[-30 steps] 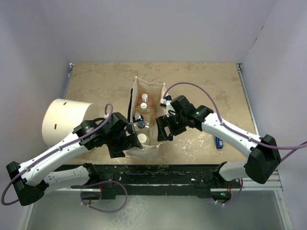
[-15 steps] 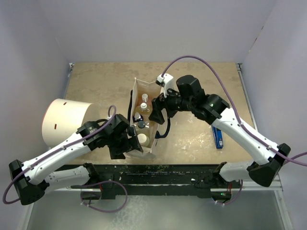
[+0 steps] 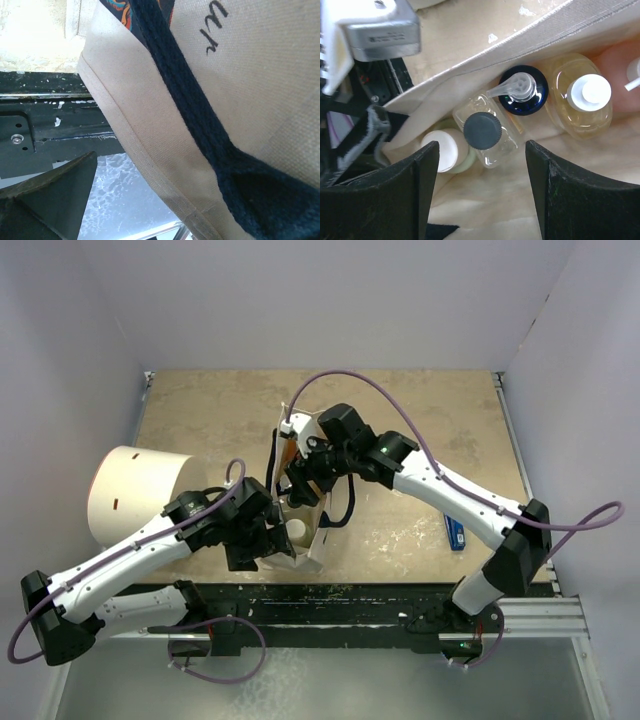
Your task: Take the personal care products out of the canvas bag
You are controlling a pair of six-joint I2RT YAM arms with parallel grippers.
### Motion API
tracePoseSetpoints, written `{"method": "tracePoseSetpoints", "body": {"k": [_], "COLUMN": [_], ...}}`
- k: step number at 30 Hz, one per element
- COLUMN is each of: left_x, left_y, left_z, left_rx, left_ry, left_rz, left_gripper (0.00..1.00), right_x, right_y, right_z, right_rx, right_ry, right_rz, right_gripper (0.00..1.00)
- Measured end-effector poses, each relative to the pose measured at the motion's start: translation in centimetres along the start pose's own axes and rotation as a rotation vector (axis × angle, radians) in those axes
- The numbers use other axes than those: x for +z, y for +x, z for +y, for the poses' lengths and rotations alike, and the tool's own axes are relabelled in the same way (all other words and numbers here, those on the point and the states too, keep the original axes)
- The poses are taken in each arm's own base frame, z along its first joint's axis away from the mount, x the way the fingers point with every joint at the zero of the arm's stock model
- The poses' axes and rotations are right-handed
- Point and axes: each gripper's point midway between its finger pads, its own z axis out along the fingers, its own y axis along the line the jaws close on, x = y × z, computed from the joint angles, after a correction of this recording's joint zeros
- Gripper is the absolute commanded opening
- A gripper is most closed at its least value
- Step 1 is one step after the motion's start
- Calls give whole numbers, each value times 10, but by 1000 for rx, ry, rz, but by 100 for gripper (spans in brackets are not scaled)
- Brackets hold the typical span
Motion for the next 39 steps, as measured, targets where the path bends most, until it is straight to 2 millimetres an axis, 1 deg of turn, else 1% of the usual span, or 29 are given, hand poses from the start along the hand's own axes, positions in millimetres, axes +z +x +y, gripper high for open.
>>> {"method": "tracePoseSetpoints", "body": {"k": [5, 11, 15, 20, 25, 28, 32, 37, 39], "left_x": [-2, -3, -4, -5, -6, -6, -6, -6, -7], "left_y": [-1, -2, -2, -2, -2, -3, -3, -4, -4], "left_z": [3, 5, 6, 7, 8, 7, 7, 8, 8], "left_rx": [-2, -4, -6, -7, -6, -6, -6, -6, -6], "left_ry": [-6, -12, -21, -23, -23, -24, -25, -28, -29], "left_rz": [-12, -18, -21, -23, -25, -26, -26, -31, -34], "left_gripper": [94, 94, 94, 94, 95, 95, 95, 95, 95], "right_x": [11, 15, 23, 28, 38, 44, 50, 57, 65], "right_y": [8, 15, 28, 38, 55, 56, 56, 56, 59], "right_z": [-8, -17, -22, -20, -17, -16, -14, -11, -9], "right_rx": [-46, -97, -120, -149, -171, -186, -208, -212, -211], "right_ry": [10, 36, 40, 17, 0, -7, -17, -42, -54], "right_rz": [32, 57, 89, 107, 134, 138, 133, 119, 124], "right_gripper": [74, 73, 72, 71, 67, 64, 63, 67, 69]}}
